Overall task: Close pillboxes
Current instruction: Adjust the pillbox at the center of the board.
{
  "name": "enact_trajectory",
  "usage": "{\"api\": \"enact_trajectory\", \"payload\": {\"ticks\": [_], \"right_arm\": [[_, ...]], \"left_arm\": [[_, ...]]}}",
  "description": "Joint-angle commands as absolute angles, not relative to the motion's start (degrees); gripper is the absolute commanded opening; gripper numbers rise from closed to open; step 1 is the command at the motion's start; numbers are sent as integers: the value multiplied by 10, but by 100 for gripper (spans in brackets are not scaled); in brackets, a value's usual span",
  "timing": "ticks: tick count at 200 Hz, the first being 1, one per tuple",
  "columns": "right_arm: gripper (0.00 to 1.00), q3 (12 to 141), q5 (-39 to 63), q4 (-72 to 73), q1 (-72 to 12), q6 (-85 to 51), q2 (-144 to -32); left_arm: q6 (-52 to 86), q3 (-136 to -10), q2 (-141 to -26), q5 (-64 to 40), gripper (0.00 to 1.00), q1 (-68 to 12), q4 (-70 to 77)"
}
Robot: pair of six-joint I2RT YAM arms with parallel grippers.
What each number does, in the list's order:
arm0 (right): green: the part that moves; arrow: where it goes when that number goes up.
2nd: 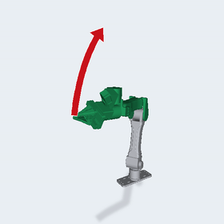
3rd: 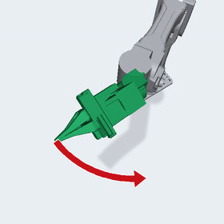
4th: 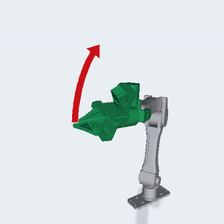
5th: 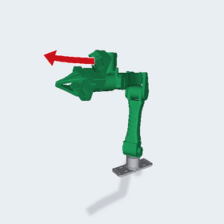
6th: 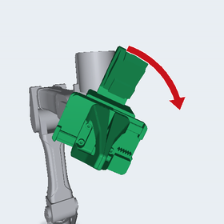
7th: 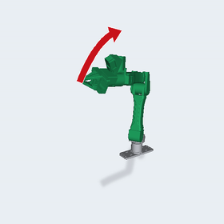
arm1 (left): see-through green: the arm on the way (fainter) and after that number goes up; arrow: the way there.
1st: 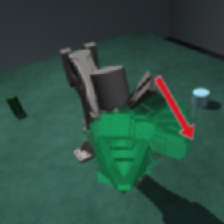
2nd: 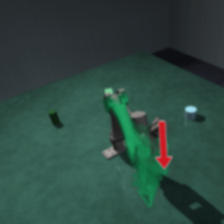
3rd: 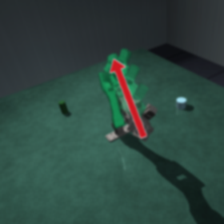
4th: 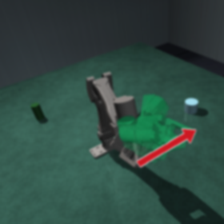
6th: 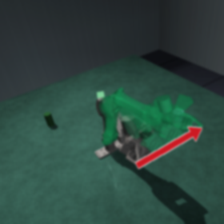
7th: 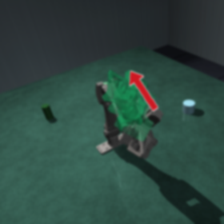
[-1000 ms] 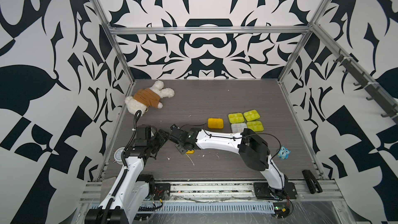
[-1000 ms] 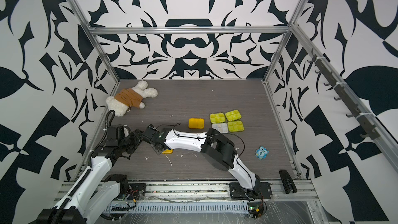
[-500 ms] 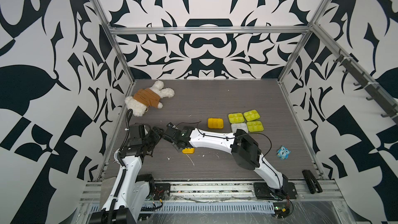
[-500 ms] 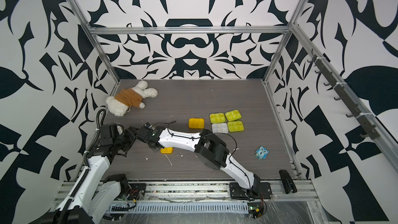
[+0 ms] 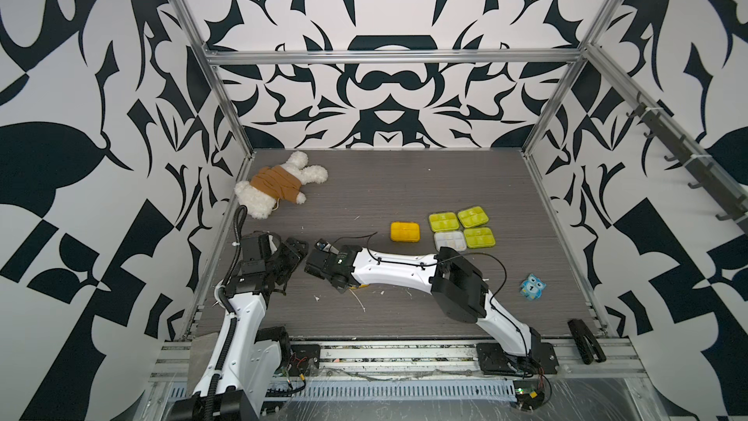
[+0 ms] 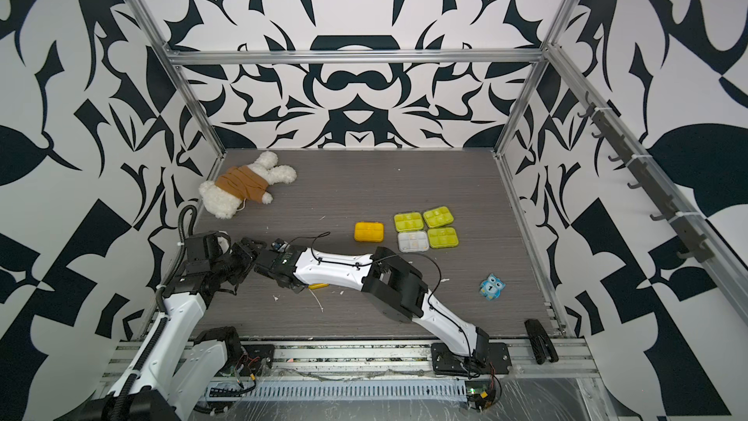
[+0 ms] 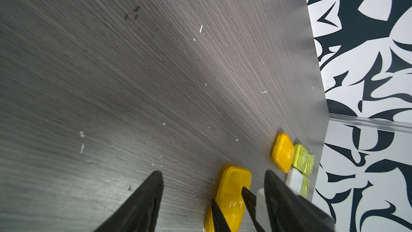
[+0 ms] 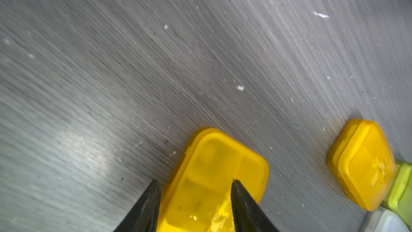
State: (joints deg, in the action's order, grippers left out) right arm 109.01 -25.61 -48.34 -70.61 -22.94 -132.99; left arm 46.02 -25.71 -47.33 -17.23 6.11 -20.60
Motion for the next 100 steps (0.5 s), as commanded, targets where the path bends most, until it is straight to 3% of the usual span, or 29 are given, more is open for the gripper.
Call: {"api": "enact_trajectory", "payload": {"ticks": [1, 82, 100], "right_arm": [[54, 1060, -275, -516, -708, -231, -1280], [54, 916, -287, -512, -691, -216, -1187], [54, 883, -273, -495, -672, -215, -1166]], "left_arm": [[461, -262, -475, -187, 74, 63, -200], [478, -239, -499, -242, 75, 63, -143], [469, -235, -529, -283, 68, 48, -107]]}}
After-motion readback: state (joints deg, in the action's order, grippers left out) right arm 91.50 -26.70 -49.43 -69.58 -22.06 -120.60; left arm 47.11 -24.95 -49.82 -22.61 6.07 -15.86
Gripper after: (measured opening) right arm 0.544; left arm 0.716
